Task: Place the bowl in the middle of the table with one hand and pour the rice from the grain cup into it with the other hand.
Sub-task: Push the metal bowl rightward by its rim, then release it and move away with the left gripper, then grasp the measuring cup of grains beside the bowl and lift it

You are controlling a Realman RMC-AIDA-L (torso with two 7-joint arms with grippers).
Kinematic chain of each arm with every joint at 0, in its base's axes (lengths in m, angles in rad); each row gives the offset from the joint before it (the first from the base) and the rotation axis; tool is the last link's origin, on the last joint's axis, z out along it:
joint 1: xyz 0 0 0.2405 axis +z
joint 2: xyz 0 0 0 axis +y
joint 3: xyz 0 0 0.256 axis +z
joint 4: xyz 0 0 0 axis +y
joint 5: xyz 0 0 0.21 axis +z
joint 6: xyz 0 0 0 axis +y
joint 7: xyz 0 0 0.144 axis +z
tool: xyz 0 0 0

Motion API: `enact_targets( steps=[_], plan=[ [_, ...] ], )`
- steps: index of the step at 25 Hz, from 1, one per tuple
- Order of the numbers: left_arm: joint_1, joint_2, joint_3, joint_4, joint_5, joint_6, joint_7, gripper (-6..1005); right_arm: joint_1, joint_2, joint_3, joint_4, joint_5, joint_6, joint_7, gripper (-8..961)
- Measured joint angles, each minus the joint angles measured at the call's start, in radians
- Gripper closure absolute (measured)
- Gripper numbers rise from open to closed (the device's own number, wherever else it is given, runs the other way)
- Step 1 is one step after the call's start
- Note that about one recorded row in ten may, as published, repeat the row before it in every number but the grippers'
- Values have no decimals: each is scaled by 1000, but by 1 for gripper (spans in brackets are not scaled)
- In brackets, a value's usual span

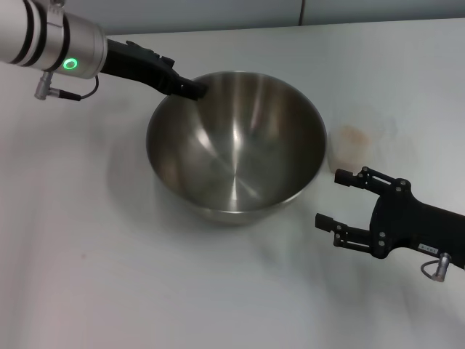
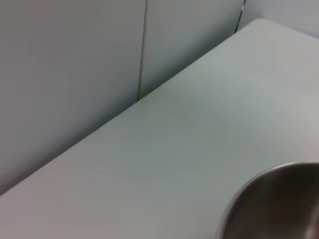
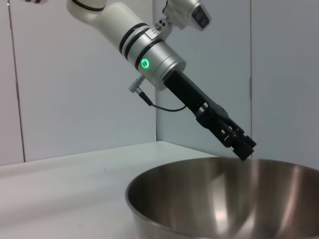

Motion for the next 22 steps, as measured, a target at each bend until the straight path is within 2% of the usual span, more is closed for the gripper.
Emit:
enact_targets(
  steps=[5,9,14,18,20,22],
  plan=[
    [113,6,-10,45,-217,70,115,129,0,-1,0,0,0,1,0,128],
    [271,13,-10,83,-457,147,282,129,0,-2,1,0,0,4,1,129],
    [437,48,-13,22,-703,308,513,129,0,-3,2,0,5,5,1,129],
    [534,73,-26,-91,-793,433,704,129,0,-3,2,0,16,5,-4,128],
    [548,75,-29,-110,-798,449,731,129,0,-3,2,0,17,5,-5,128],
    [598,77,-39,-152,-803,508,811,129,0,-2,2,-1,19,6,-6,128]
  ],
)
